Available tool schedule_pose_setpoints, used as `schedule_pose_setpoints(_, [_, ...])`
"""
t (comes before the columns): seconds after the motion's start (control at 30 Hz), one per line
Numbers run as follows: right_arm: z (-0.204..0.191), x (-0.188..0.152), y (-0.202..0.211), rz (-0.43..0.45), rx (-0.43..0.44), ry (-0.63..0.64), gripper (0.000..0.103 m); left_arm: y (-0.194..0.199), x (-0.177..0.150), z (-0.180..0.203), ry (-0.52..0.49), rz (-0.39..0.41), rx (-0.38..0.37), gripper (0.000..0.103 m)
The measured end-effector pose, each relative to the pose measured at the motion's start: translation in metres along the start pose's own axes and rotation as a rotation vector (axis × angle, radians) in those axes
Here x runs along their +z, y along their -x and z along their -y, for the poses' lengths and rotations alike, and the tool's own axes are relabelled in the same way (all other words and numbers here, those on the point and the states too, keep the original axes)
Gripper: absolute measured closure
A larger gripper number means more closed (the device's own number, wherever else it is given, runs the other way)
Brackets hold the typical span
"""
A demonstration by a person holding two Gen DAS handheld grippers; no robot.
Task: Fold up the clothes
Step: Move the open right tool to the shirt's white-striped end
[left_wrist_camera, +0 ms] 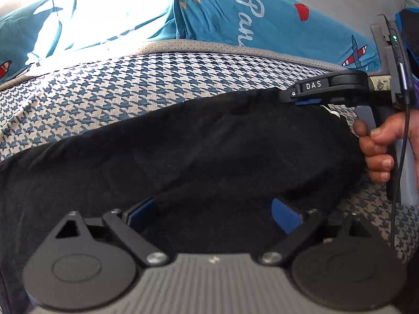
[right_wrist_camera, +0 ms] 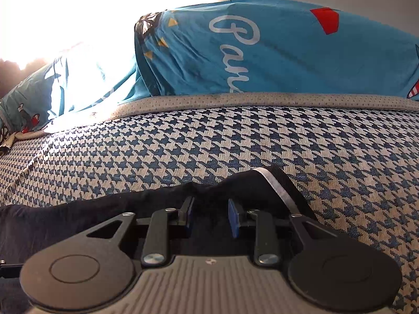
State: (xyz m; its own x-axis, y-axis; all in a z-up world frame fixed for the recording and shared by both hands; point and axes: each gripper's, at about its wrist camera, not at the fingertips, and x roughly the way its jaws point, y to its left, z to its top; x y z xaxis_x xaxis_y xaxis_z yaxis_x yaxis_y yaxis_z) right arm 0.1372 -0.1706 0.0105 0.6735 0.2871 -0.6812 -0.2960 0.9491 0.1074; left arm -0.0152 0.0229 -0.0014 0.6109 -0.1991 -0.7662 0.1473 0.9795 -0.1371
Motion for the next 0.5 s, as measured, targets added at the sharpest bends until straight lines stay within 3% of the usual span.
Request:
schedule_pose_setpoints(0.27, [-0.004,0.002,-0.017,0.020,-0.028,0.054,0.076,-0.003,-0.010,0.024,-0.131,-0.021,0.009,0.001])
schedule_pose_setpoints(0.5, [-0.002,0.005,-0.008,0.035,-0.031,0.034,0.076,0.001,-0.009,0.024,-0.121,-0.014,-0.023,0.000])
